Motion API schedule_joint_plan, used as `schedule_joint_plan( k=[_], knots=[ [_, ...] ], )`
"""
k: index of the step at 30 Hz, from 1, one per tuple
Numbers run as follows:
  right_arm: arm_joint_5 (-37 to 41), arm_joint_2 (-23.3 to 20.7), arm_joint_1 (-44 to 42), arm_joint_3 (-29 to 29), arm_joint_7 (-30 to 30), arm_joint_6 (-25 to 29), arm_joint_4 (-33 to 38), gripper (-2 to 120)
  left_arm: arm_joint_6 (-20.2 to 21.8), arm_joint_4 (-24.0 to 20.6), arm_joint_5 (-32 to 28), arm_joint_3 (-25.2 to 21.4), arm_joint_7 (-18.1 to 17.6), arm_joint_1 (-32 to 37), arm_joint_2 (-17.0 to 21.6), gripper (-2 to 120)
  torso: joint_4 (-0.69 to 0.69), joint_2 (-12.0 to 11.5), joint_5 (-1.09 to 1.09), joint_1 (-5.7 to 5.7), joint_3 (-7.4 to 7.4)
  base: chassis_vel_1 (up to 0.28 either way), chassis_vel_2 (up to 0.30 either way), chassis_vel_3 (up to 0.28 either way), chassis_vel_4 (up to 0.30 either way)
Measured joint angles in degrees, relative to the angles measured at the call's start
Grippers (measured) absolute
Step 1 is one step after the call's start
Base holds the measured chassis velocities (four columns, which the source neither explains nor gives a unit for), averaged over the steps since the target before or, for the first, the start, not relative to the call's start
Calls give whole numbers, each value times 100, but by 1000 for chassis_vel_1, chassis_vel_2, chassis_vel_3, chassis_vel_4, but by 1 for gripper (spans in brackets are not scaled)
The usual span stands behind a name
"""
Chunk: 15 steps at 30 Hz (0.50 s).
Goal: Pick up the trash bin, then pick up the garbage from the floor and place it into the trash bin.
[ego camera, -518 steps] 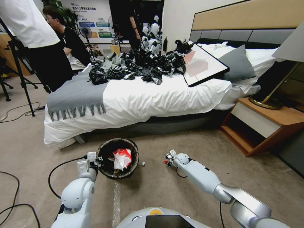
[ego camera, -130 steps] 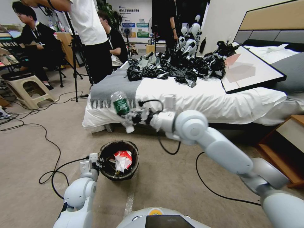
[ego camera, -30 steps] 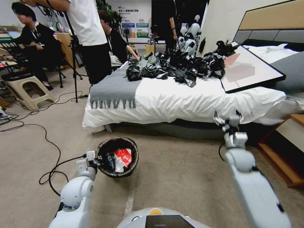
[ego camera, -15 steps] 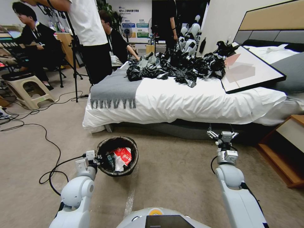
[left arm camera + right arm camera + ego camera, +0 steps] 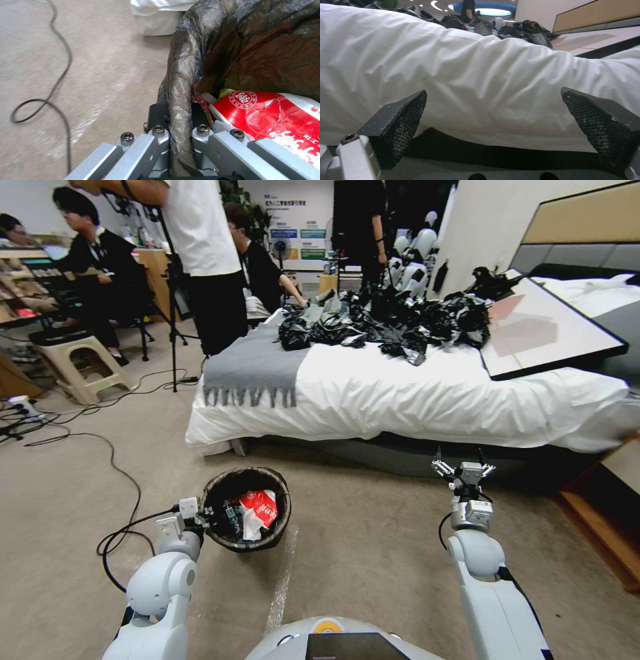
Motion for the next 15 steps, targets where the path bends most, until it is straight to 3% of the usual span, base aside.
schedule_joint_plan(
  k=[15],
  knots=[
    [-7, 144, -163, 155, -2, 92, 97, 100, 51, -113, -69, -46, 27, 48, 91, 0, 1, 0, -1, 0, 0, 110, 117, 126, 117]
  ],
)
